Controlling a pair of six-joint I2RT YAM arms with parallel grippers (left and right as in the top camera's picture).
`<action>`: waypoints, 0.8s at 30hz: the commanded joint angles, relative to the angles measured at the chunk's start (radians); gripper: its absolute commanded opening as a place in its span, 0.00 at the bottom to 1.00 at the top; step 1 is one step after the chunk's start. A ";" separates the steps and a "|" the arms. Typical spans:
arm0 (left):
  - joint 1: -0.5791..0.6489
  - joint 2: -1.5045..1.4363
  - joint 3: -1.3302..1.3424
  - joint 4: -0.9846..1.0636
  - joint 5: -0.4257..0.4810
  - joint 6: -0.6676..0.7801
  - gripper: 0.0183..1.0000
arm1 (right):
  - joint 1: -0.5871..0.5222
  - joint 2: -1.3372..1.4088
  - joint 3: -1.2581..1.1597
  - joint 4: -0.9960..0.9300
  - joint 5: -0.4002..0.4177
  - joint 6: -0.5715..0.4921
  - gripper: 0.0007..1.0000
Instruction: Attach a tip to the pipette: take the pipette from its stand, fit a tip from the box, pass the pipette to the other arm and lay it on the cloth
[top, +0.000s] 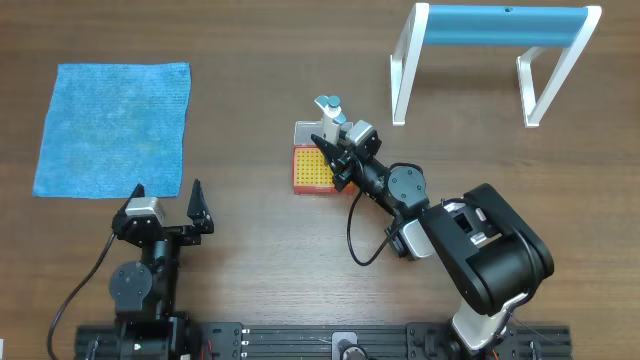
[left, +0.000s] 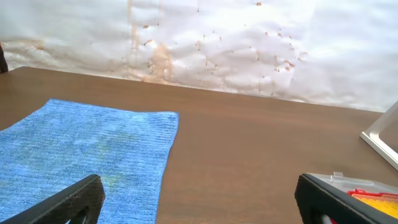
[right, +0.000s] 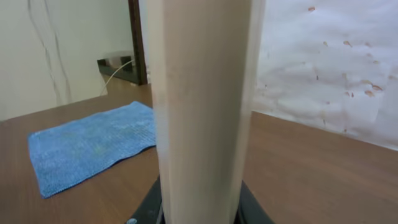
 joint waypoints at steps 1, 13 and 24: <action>-0.001 -0.003 -0.001 -0.008 0.008 0.002 1.00 | 0.007 0.002 -0.037 -0.041 -0.006 -0.034 0.07; -0.001 -0.003 -0.001 -0.008 0.008 0.002 1.00 | 0.007 -0.079 -0.037 -0.041 -0.006 -0.034 0.07; -0.001 -0.003 -0.001 -0.008 0.008 0.002 1.00 | 0.006 -0.100 -0.006 -0.041 -0.006 -0.034 0.07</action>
